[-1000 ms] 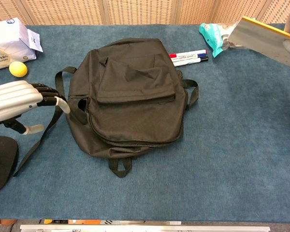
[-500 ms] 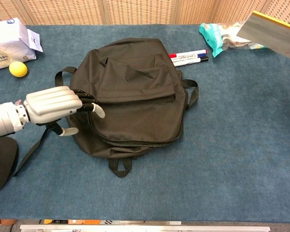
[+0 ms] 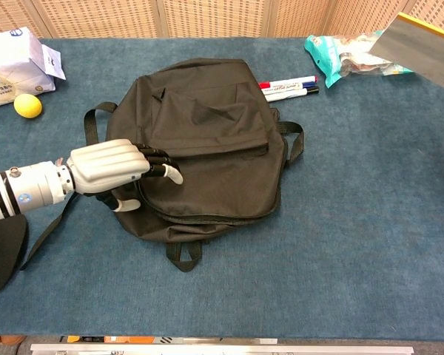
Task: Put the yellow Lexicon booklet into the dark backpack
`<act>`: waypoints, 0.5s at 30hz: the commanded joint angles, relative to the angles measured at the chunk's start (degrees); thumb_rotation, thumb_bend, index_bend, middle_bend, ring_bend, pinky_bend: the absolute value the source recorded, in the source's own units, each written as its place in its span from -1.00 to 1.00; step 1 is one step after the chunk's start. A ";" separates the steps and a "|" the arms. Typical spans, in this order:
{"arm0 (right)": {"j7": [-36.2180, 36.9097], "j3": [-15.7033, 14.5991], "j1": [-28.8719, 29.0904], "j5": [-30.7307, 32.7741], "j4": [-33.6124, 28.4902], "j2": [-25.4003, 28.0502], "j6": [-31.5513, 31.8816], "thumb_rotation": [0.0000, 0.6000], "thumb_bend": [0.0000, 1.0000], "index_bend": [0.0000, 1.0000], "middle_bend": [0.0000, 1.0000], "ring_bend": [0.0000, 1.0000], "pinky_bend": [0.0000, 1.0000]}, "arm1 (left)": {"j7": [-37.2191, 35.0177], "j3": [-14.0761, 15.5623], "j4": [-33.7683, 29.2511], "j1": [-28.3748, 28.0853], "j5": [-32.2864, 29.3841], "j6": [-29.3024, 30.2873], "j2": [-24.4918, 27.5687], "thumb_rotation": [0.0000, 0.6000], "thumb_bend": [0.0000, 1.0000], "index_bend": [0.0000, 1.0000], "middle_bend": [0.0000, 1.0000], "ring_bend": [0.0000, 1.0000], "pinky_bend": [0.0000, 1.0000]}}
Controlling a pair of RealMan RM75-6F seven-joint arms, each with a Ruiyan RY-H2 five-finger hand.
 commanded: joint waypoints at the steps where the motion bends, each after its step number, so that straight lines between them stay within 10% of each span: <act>1: 0.15 -0.03 -0.09 -0.11 -0.02 0.00 0.08 1.00 -0.45 0.63 0.52 0.18 0.17 | 0.25 0.26 -0.11 -0.29 -0.33 -0.13 -0.37 1.00 -0.41 -0.60 -0.64 -0.73 -0.56; 15: 1.07 0.38 -0.54 -0.27 -0.43 0.19 0.80 1.00 -0.45 0.63 0.52 0.18 0.17 | -3.49 -2.01 2.20 -2.74 -4.75 -0.91 -7.64 1.00 -0.41 -0.35 -0.49 -0.65 -0.55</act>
